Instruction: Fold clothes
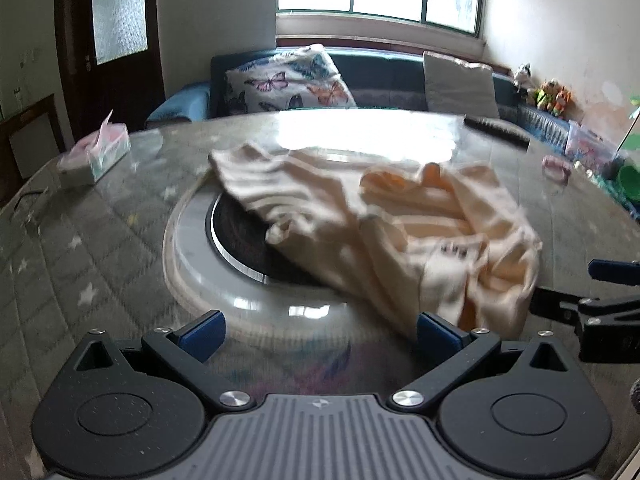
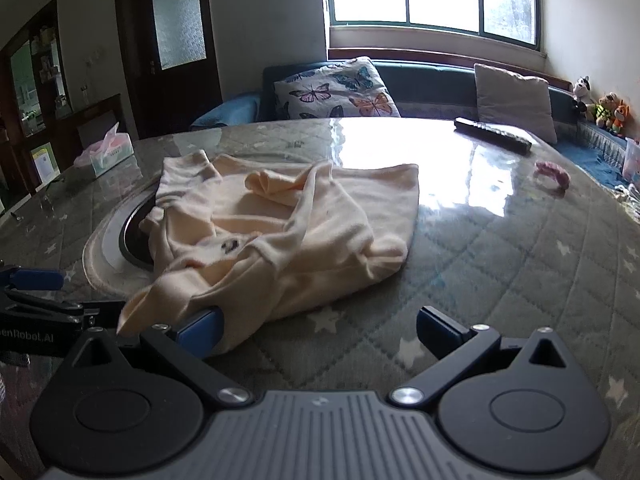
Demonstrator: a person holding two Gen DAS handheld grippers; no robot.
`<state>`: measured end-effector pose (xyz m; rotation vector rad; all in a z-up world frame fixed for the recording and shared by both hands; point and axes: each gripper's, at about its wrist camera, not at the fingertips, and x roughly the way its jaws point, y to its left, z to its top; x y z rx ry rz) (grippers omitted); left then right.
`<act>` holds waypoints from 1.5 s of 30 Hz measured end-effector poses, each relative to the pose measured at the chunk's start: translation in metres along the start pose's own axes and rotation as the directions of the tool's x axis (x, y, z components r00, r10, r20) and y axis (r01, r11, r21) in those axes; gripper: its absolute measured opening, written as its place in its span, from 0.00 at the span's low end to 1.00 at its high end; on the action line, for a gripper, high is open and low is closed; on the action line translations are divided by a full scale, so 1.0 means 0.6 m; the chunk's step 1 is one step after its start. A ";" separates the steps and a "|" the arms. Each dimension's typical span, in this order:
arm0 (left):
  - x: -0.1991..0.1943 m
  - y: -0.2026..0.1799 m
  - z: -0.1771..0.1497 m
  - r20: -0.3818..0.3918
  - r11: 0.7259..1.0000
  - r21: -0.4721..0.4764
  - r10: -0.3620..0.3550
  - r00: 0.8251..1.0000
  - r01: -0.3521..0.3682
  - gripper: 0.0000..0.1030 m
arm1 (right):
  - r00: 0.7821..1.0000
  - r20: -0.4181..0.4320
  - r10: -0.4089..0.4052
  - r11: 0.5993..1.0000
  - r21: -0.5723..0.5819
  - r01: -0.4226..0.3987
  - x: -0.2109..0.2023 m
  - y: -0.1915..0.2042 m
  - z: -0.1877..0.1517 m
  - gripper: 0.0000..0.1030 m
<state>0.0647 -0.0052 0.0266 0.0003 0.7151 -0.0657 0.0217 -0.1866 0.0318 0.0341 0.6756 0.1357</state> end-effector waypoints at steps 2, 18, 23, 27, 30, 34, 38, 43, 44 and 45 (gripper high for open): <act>0.002 0.003 0.020 0.019 1.000 -0.006 -0.011 1.000 0.011 1.00 | 1.000 0.016 0.001 1.000 -0.013 -0.001 0.003 -0.004 0.017 1.00; 0.122 -0.007 0.153 -0.055 0.995 -0.001 -0.101 0.993 0.101 0.74 | 1.000 0.006 -0.031 0.993 -0.112 0.031 0.129 -0.019 0.165 0.86; 0.160 -0.003 0.156 -0.117 0.992 -0.008 -0.125 0.985 0.125 0.62 | 0.999 -0.049 0.004 0.996 -0.085 -0.008 0.189 -0.020 0.188 0.75; 0.180 0.003 0.146 -0.163 0.989 -0.026 -0.149 0.975 0.147 0.32 | 0.995 -0.094 0.009 0.995 -0.094 -0.017 0.233 -0.017 0.190 0.54; 0.177 0.011 0.139 -0.158 0.987 -0.033 -0.160 0.975 0.156 0.13 | 0.993 -0.120 0.022 0.996 -0.078 -0.032 0.253 -0.023 0.184 0.28; 0.150 0.028 0.134 -0.113 0.987 -0.063 -0.156 0.981 0.150 0.04 | 0.995 -0.097 0.022 0.999 -0.033 -0.025 0.238 -0.040 0.179 0.06; 0.110 0.043 0.122 -0.066 0.990 -0.065 -0.132 0.989 0.127 0.02 | 0.999 -0.033 0.005 1.000 0.015 -0.004 0.186 -0.066 0.175 0.03; 0.059 0.069 0.096 -0.033 0.990 -0.085 -0.112 0.993 0.109 0.00 | 0.997 0.042 -0.062 0.994 0.092 0.058 0.099 -0.113 0.156 0.03; 0.053 0.072 0.092 -0.033 0.990 -0.087 -0.111 0.993 0.107 0.01 | 0.995 0.057 -0.080 0.991 0.111 0.073 0.078 -0.124 0.147 0.03; 0.048 0.075 0.088 -0.034 0.991 -0.090 -0.107 0.994 0.103 0.01 | 0.993 0.066 -0.095 0.988 0.127 0.086 0.062 -0.131 0.138 0.03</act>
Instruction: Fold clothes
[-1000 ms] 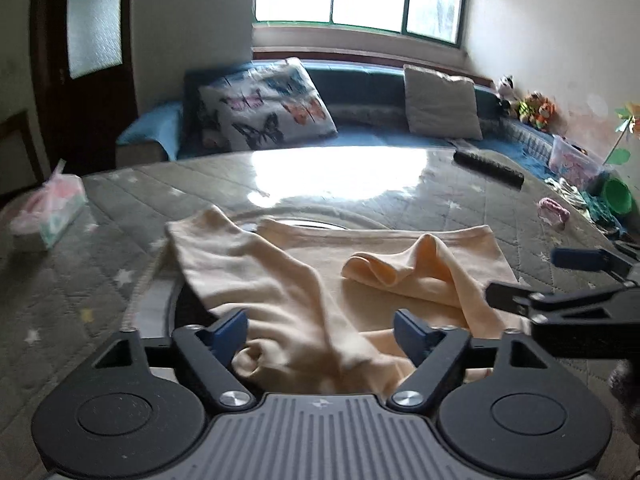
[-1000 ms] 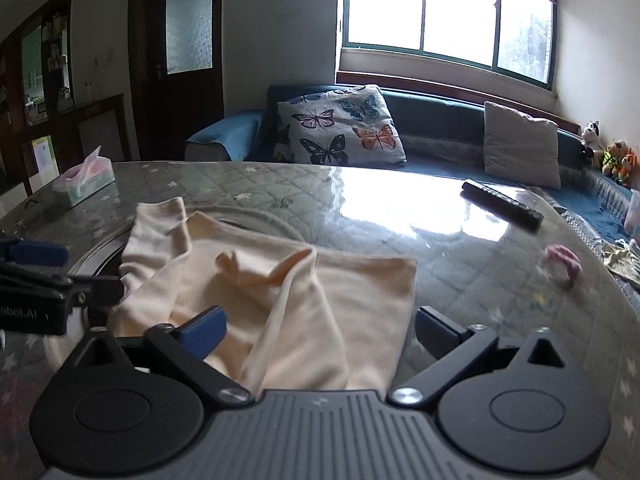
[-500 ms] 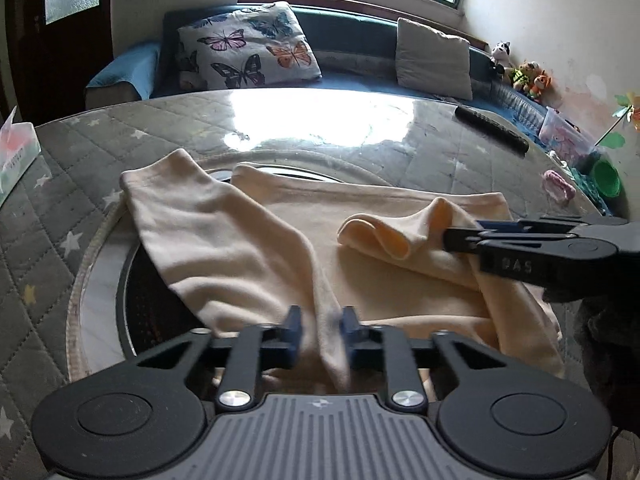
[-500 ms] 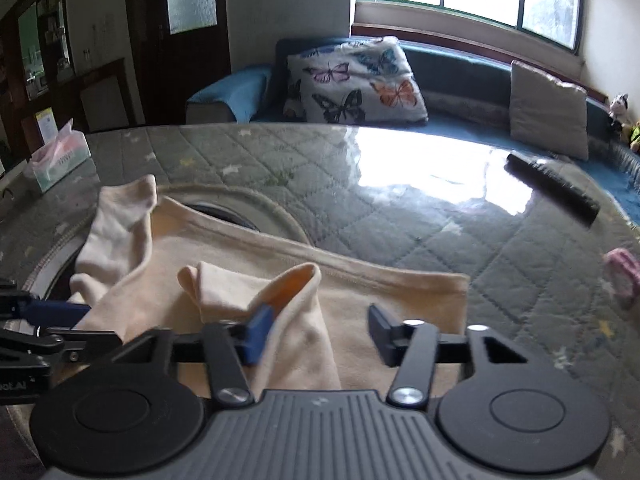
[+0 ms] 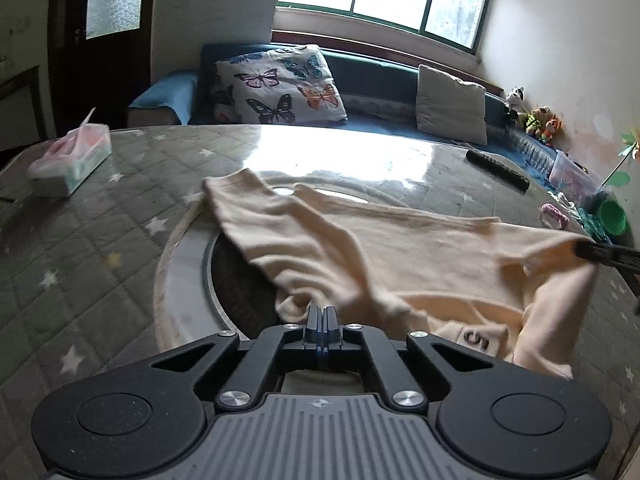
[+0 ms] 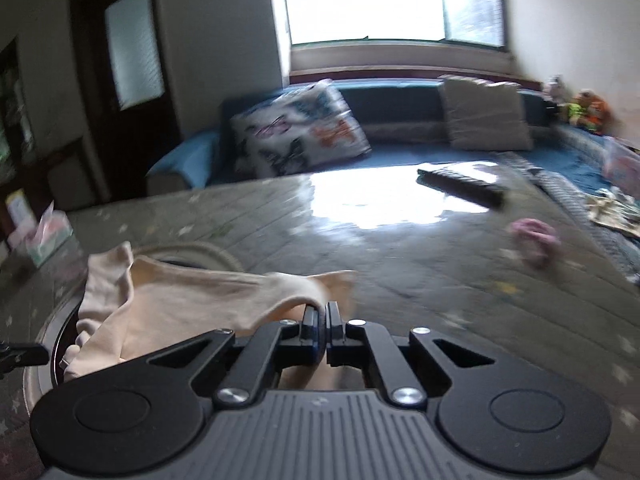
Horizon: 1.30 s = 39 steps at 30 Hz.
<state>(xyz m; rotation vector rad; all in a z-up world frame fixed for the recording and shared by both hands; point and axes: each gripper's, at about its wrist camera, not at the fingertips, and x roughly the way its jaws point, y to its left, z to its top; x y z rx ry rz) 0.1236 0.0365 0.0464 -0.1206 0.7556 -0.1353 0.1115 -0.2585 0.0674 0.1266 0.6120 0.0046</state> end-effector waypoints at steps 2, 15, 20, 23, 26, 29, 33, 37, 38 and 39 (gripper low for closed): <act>-0.007 0.001 -0.005 -0.002 1.000 -0.002 0.001 1.000 -0.001 0.01 | 0.999 0.013 -0.031 0.999 0.043 0.031 -0.038 -0.026 -0.022 0.03; 0.019 -0.074 0.042 0.019 0.995 0.101 -0.008 1.000 0.006 0.38 | 0.978 -0.091 -0.186 0.981 0.035 0.190 -0.101 -0.079 -0.146 0.38; 0.058 -0.106 0.058 0.005 0.987 0.158 -0.015 1.000 0.014 0.43 | 0.975 -0.040 -0.217 0.972 -0.106 0.211 -0.086 -0.047 -0.130 0.44; 0.090 -0.122 0.058 -0.026 0.981 0.194 -0.006 1.000 0.011 0.43 | 0.975 -0.029 -0.220 0.956 -0.203 0.210 -0.069 -0.023 -0.130 0.44; 0.120 -0.131 0.051 -0.058 0.973 0.232 0.023 0.998 -0.009 0.43 | 0.974 -0.035 -0.224 0.930 -0.306 0.203 -0.049 -0.006 -0.138 0.42; 0.137 -0.127 0.044 -0.083 0.969 0.245 0.041 0.996 -0.019 0.27 | 0.972 -0.029 -0.232 0.908 -0.364 0.206 -0.042 0.002 -0.146 0.26; 0.125 -0.103 0.034 -0.074 0.977 0.209 0.055 0.996 -0.038 0.03 | 0.969 0.011 -0.247 0.927 -0.290 0.240 -0.054 -0.023 -0.134 0.08; 0.075 -0.072 0.029 -0.010 0.986 0.153 0.070 0.997 -0.068 0.00 | 0.961 0.043 -0.274 0.959 -0.067 0.277 -0.087 -0.085 -0.122 0.05; 0.059 -0.064 0.025 0.010 0.986 0.144 0.077 0.997 -0.078 0.00 | 0.961 0.039 -0.273 0.962 0.010 0.273 -0.096 -0.106 -0.122 0.05; 0.044 -0.056 0.019 0.026 0.987 0.134 0.083 0.996 -0.086 0.00 | 0.964 0.030 -0.265 0.961 0.088 0.262 -0.104 -0.127 -0.124 0.05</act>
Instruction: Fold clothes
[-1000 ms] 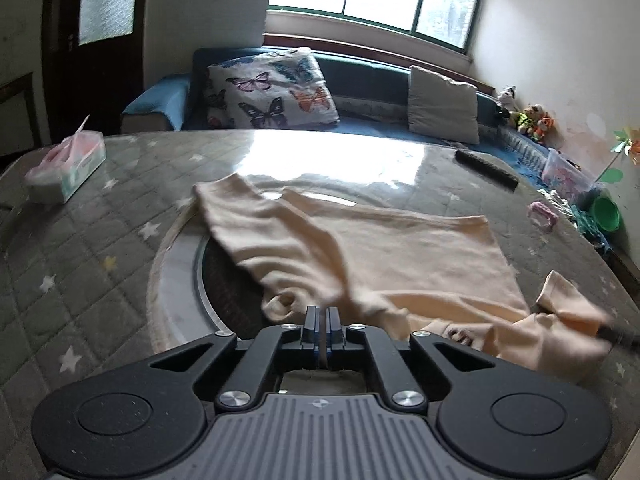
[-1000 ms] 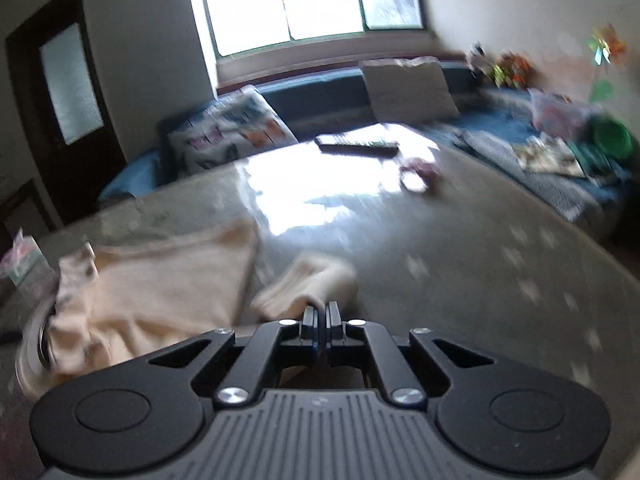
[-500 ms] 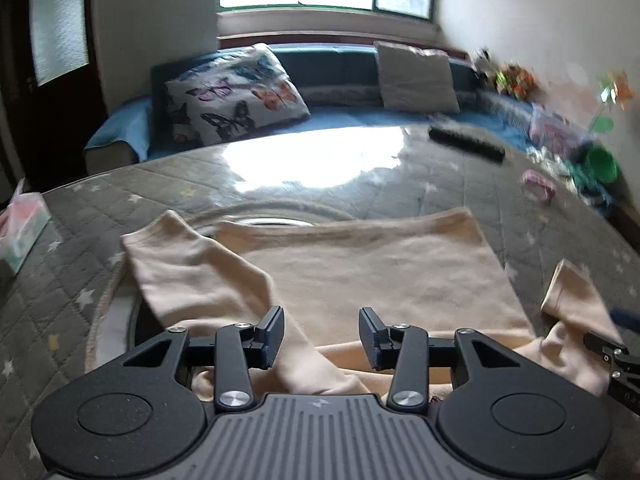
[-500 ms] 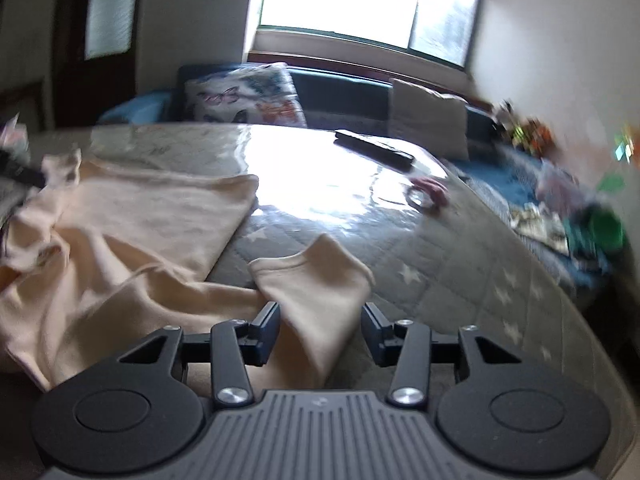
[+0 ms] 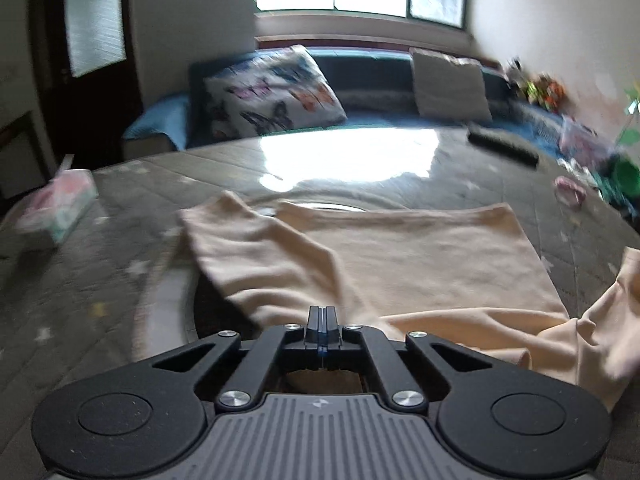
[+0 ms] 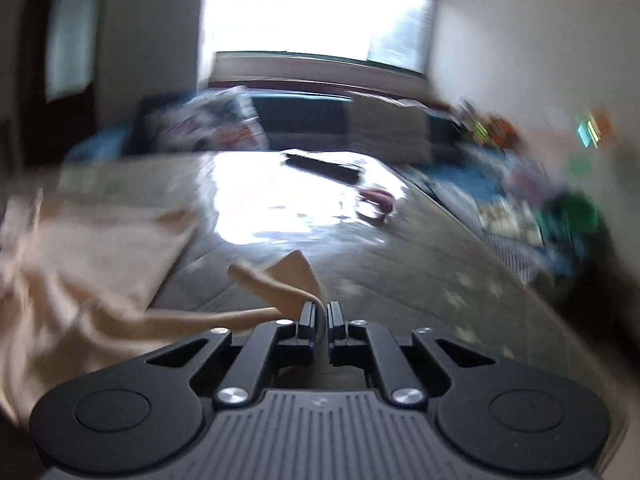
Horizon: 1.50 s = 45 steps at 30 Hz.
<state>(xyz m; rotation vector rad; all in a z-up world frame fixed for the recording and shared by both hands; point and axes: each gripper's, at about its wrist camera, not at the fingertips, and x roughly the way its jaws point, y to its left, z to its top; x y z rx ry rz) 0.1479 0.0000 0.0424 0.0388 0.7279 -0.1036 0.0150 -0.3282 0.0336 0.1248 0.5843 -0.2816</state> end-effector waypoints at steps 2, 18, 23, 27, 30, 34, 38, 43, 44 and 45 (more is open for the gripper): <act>-0.027 0.018 -0.013 0.019 1.000 -0.024 0.014 1.000 -0.013 0.00 | 1.000 -0.016 -0.009 0.994 0.108 0.010 -0.001 -0.039 -0.005 0.05; 0.016 -0.024 0.020 -0.020 0.995 -0.013 -0.096 0.995 0.095 0.36 | 0.998 -0.056 0.040 0.998 0.046 -0.038 0.001 -0.004 -0.022 0.40; 0.064 -0.040 0.027 -0.076 0.995 0.013 -0.102 0.992 0.103 0.33 | 0.993 -0.101 0.058 0.998 0.021 -0.056 0.016 0.008 -0.037 0.44; 0.070 -0.021 0.016 -0.094 0.993 -0.033 -0.117 0.989 0.114 0.02 | 0.994 -0.100 0.052 0.998 -0.016 -0.054 0.016 0.015 -0.041 0.47; 0.038 0.000 0.005 -0.053 0.992 -0.065 -0.115 0.992 0.111 0.01 | 0.993 -0.104 0.055 0.998 -0.036 -0.059 0.017 0.016 -0.042 0.50; -0.026 0.035 -0.015 0.011 0.990 -0.102 -0.094 0.995 0.095 0.01 | 0.993 -0.105 0.052 0.997 -0.042 -0.057 0.016 0.013 -0.041 0.51; -0.087 0.072 -0.055 0.042 0.987 -0.148 -0.060 0.997 0.065 0.01 | 0.993 -0.105 0.046 0.997 -0.050 -0.052 0.017 0.012 -0.042 0.54; -0.130 0.119 -0.133 -0.016 0.976 -0.219 -0.018 1.000 0.014 0.01 | 0.993 -0.111 0.049 0.997 -0.061 -0.056 0.018 0.009 -0.040 0.56; -0.130 0.126 -0.144 -0.037 0.974 -0.228 -0.012 0.999 0.003 0.01 | 0.992 -0.113 0.049 0.996 -0.066 -0.056 0.019 0.009 -0.039 0.57; -0.130 0.130 -0.154 -0.055 0.973 -0.232 -0.004 0.998 -0.009 0.01 | 0.992 -0.115 0.050 0.996 -0.074 -0.059 0.020 0.009 -0.039 0.57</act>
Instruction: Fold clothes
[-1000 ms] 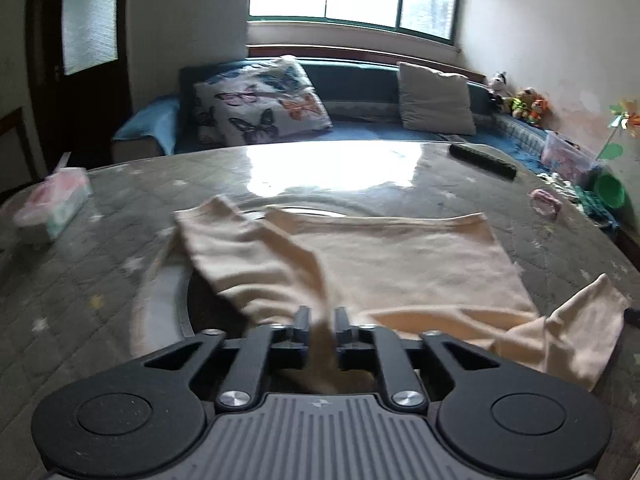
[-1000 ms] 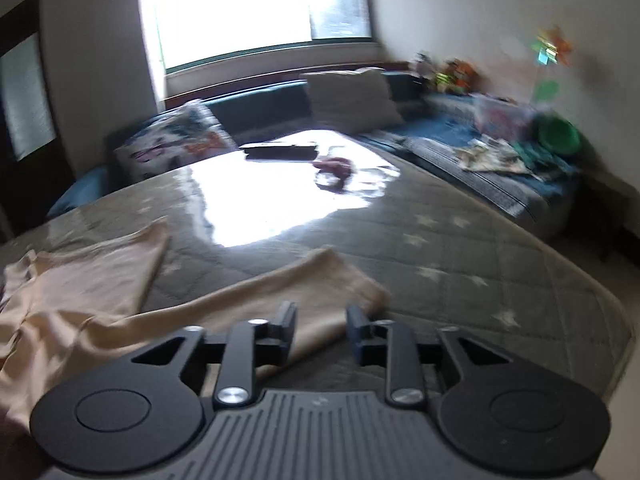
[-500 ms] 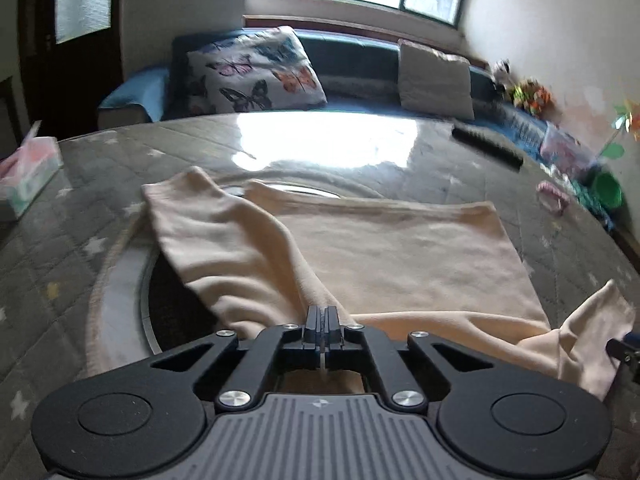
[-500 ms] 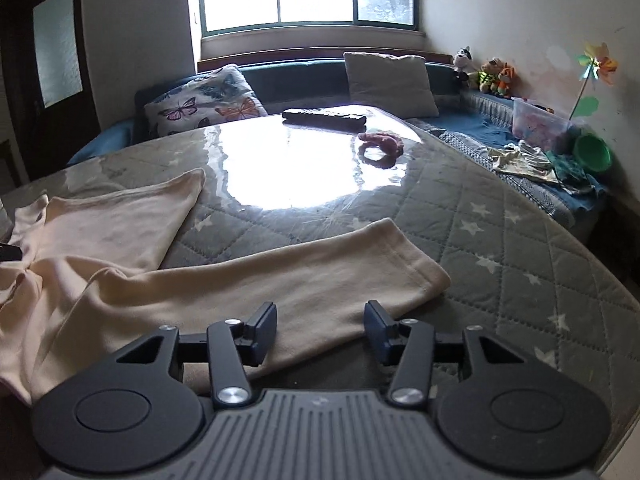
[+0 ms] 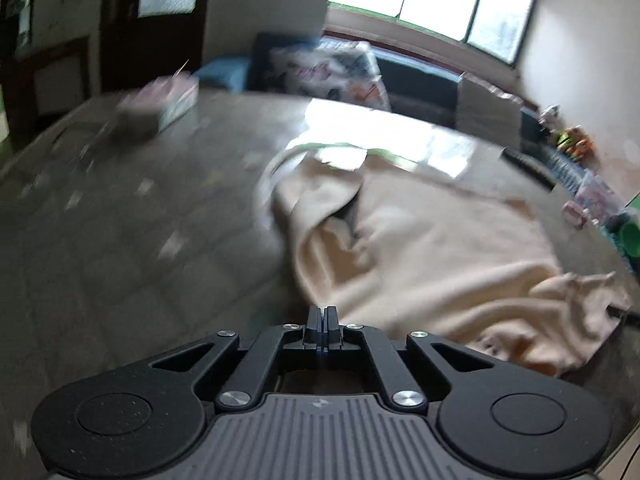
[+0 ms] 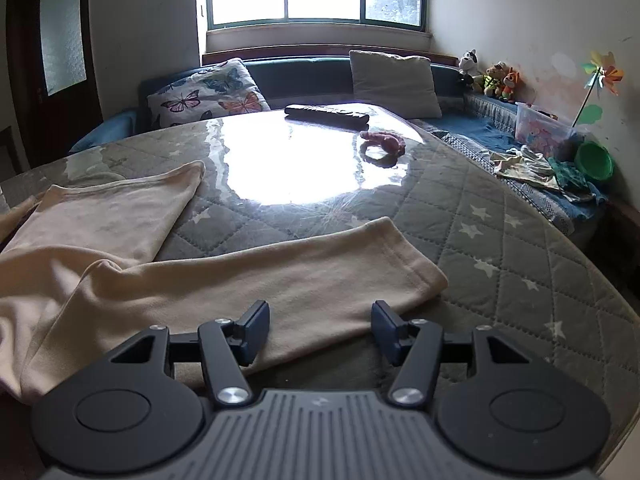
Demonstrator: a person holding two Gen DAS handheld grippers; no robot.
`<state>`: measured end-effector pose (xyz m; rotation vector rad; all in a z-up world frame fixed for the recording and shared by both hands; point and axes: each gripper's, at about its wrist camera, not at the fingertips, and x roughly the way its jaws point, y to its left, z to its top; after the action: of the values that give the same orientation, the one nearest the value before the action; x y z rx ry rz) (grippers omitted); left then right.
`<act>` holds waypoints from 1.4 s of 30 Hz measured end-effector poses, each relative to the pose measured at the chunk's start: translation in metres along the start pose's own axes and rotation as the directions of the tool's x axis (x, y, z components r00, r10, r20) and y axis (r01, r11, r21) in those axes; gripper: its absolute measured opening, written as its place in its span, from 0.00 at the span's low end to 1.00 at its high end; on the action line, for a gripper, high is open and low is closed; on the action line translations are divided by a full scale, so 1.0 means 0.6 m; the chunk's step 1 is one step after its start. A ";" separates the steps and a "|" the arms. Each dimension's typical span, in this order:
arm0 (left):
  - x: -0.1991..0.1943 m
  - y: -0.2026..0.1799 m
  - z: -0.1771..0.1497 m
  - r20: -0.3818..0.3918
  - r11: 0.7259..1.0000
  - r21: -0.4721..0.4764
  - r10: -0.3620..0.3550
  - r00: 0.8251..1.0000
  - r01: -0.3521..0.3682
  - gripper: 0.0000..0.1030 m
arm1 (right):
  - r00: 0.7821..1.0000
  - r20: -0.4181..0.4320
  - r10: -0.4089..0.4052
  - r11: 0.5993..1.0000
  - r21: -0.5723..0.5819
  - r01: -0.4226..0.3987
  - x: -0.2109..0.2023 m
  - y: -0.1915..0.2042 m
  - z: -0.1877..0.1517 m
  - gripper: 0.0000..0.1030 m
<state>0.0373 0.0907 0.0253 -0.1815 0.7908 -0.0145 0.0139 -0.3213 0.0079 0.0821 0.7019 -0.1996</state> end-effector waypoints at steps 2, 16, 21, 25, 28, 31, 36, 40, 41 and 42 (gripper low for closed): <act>-0.001 0.009 -0.010 -0.017 1.000 0.004 0.018 1.000 -0.018 0.01 | 1.000 -0.004 -0.005 1.000 -0.021 0.005 0.000 0.001 0.004 0.57; -0.052 -0.115 -0.032 0.031 0.920 0.339 -0.221 0.975 0.197 0.40 | 0.926 -0.053 0.375 0.868 -0.330 -0.370 -0.114 0.119 0.009 0.55; -0.032 -0.147 -0.048 -0.012 0.884 0.414 -0.233 0.972 0.217 0.40 | 0.851 -0.136 0.508 0.720 -0.475 -0.505 -0.137 0.204 -0.014 0.52; -0.018 -0.150 -0.050 -0.028 0.877 0.422 -0.239 0.971 0.228 0.32 | 0.826 -0.185 0.532 0.618 -0.582 -0.528 -0.144 0.253 -0.036 0.48; -0.012 -0.153 -0.052 -0.037 0.870 0.434 -0.242 0.970 0.234 0.15 | 0.824 -0.203 0.529 0.569 -0.635 -0.522 -0.139 0.279 -0.045 0.44; -0.016 -0.154 -0.056 -0.034 0.859 0.451 -0.256 0.966 0.243 0.08 | 0.823 -0.214 0.526 0.543 -0.661 -0.518 -0.133 0.298 -0.054 0.24; -0.045 -0.142 -0.060 -0.028 0.851 0.458 -0.275 0.961 0.257 0.07 | 0.808 -0.220 0.546 0.521 -0.666 -0.534 -0.151 0.293 -0.058 0.05; -0.045 -0.135 -0.077 -0.088 0.830 0.477 -0.283 0.955 0.290 0.08 | 0.781 -0.269 0.563 0.471 -0.672 -0.571 -0.180 0.269 -0.065 0.04; -0.042 -0.135 -0.081 -0.104 0.825 0.483 -0.279 0.955 0.294 0.08 | 0.776 -0.291 0.560 0.460 -0.669 -0.583 -0.181 0.266 -0.070 0.04; -0.040 -0.136 -0.083 -0.116 0.820 0.488 -0.279 0.953 0.300 0.08 | 0.772 -0.308 0.556 0.453 -0.666 -0.593 -0.181 0.264 -0.077 0.04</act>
<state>-0.0104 0.0046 0.0217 0.1983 0.7681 -0.5137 -0.0631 -0.1431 0.0448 -0.4678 0.7179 0.7819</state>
